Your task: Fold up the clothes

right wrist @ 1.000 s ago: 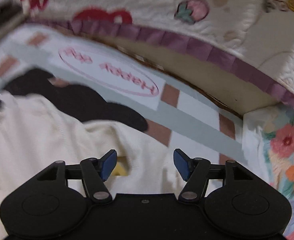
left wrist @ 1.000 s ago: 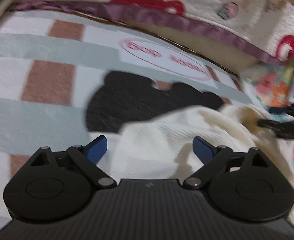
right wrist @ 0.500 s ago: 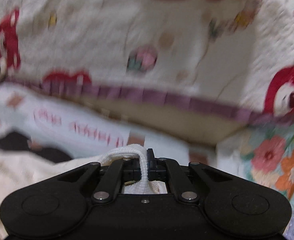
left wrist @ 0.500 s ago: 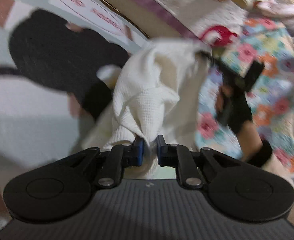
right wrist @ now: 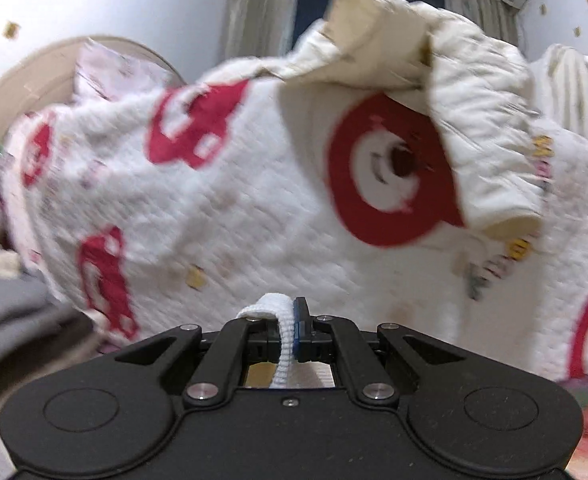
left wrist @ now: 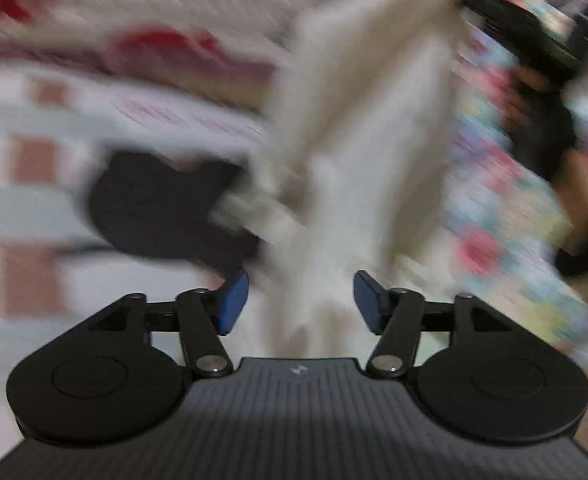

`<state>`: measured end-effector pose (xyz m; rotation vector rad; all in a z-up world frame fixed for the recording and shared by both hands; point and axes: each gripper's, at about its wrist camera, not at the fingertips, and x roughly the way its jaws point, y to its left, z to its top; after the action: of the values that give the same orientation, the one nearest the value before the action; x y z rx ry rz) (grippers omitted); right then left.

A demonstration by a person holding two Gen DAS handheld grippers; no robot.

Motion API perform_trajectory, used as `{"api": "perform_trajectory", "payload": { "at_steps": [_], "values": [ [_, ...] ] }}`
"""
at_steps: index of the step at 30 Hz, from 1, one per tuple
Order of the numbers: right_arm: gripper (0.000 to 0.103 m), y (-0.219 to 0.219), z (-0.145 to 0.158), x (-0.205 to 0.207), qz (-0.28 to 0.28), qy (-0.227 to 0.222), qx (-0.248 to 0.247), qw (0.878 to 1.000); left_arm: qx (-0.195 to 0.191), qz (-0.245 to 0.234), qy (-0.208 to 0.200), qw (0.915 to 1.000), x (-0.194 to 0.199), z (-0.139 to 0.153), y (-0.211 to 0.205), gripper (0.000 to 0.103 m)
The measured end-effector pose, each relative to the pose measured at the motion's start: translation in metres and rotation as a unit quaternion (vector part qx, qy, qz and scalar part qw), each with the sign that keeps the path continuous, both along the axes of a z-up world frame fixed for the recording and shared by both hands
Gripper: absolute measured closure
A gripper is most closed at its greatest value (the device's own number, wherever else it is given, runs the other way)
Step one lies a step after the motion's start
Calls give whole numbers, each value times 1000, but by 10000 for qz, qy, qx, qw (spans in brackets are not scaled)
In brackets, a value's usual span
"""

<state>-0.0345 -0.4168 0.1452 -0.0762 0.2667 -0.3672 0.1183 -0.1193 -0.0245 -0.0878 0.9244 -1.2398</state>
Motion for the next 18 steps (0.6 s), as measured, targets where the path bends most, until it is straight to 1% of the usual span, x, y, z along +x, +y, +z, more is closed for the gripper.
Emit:
{"api": "perform_trajectory", "payload": {
  "at_steps": [1,2,4,5,7,9,11,12,14,16,18],
  "values": [
    [100,5,2,2,129,-65,40,9999,35,307,-214,9993,7,1,4,40],
    [100,11,4,4,259,-130,79,9996,65,522,-285,9982,15,0,7,40],
    [100,24,4,8,539,-188,152,9983,-79,760,-81,9970,30,-3,8,39],
    [100,32,2,9,695,-167,184,9973,-189,843,10,9963,35,-3,7,36],
    [100,47,-2,11,968,-136,276,9948,-329,955,-33,9949,35,0,0,35],
    [99,60,-10,13,1301,-97,544,9900,-375,962,-234,9944,37,4,-6,33],
    [99,73,-21,13,1504,3,665,9864,-378,989,-436,9934,41,5,-8,25],
    [99,79,-28,13,1568,67,690,9852,-376,981,-494,9932,40,4,-10,24],
    [99,88,-36,12,1673,152,731,9831,-326,854,-481,9947,40,-1,-16,24],
    [99,91,-40,11,1746,178,758,9816,-281,770,-511,9953,40,-3,-22,24],
    [99,88,-37,10,1794,148,954,9790,-274,737,-575,9952,39,-4,-28,24]
  ]
}}
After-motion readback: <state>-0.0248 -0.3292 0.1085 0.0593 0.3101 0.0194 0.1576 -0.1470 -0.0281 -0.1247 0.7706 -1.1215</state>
